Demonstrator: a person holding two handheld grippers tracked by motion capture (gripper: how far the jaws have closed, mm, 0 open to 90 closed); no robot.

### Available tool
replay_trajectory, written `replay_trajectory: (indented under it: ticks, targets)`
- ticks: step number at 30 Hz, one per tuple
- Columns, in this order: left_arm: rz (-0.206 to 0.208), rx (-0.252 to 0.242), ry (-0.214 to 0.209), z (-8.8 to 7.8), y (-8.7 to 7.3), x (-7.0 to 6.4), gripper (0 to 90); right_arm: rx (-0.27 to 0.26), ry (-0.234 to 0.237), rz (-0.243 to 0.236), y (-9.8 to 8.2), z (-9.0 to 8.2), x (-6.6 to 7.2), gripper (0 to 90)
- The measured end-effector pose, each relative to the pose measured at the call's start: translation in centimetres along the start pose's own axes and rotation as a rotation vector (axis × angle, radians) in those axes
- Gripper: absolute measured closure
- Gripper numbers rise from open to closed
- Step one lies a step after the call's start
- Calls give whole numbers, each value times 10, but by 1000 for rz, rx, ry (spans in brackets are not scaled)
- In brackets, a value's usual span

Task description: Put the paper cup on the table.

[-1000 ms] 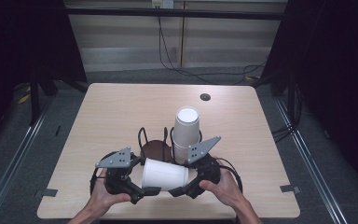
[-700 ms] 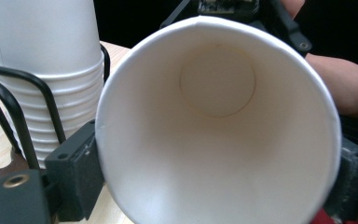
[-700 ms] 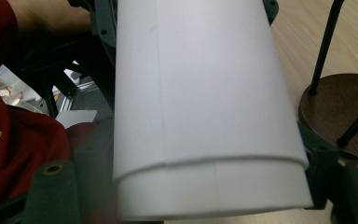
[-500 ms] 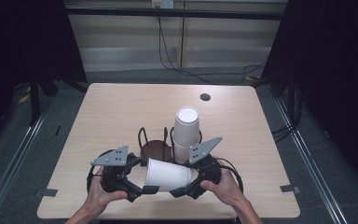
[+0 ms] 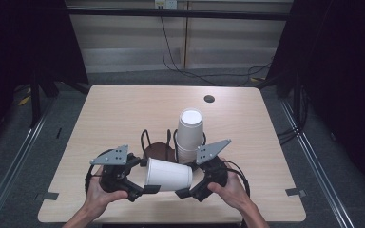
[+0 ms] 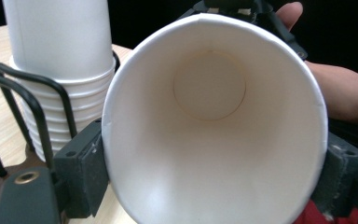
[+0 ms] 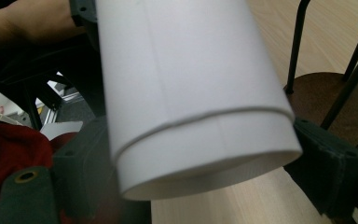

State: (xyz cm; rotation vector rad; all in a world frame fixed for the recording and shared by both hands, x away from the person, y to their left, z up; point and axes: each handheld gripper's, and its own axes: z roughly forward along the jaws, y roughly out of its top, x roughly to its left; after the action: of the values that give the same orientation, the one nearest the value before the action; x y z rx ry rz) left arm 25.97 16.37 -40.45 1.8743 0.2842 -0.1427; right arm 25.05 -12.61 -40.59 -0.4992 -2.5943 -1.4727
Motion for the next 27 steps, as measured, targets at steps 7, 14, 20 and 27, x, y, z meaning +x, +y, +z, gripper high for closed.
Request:
replay_trajectory:
  ticks: [7, 14, 20, 27]
  targets:
    - [-24, 22, 23, -3, 0, 5, 154, -20, -42, 20, -3, -8, -2, 148]
    - [-27, 51, 44, -6, 0, 5, 153, -43, -67, 19, -3, -16, -1, 148]
    - [-43, 89, 57, -7, -2, 7, 153, -44, -89, 28, -3, -19, -1, 148]
    - [-72, 131, 91, -11, -3, 11, 153, -66, -112, 37, -3, -22, 0, 148]
